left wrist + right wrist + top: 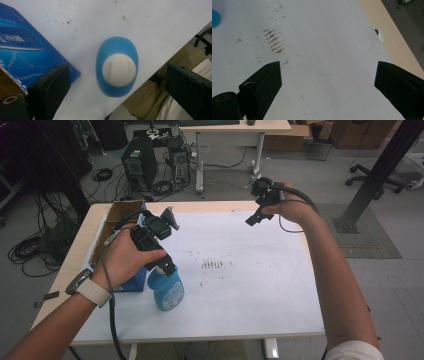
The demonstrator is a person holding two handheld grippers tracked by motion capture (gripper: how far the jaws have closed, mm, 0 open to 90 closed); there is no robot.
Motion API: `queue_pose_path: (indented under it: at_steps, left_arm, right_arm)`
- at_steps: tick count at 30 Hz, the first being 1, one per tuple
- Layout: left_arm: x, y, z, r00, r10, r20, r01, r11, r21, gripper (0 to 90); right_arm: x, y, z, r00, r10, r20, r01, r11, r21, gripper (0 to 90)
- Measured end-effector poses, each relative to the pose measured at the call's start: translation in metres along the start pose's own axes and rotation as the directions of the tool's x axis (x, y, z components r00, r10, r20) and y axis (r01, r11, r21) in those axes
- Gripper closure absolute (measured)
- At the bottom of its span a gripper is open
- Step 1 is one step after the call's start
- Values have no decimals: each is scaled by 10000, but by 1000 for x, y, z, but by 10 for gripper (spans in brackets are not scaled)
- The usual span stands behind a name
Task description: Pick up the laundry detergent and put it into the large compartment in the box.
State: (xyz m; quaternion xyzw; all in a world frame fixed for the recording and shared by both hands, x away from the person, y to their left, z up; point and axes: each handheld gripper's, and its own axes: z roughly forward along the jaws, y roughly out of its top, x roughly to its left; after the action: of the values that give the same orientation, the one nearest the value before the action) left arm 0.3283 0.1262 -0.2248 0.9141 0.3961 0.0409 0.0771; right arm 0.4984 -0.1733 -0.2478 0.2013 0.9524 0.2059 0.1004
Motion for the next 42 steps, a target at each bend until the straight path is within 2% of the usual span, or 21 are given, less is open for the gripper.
queue_pose_path:
  at_steps: [26,42]
  left_arm:
    - [0,-2,21,10000,-25,39,26,10000,-21,70]
    - [-1,-2,36,9998,-217,-30,217,9998,16,72]
  right_arm:
    - [1,1,1,10000,11,-66,-11,10000,27,72]
    - [1,1,3,10000,13,-76,-13,10000,60,72]
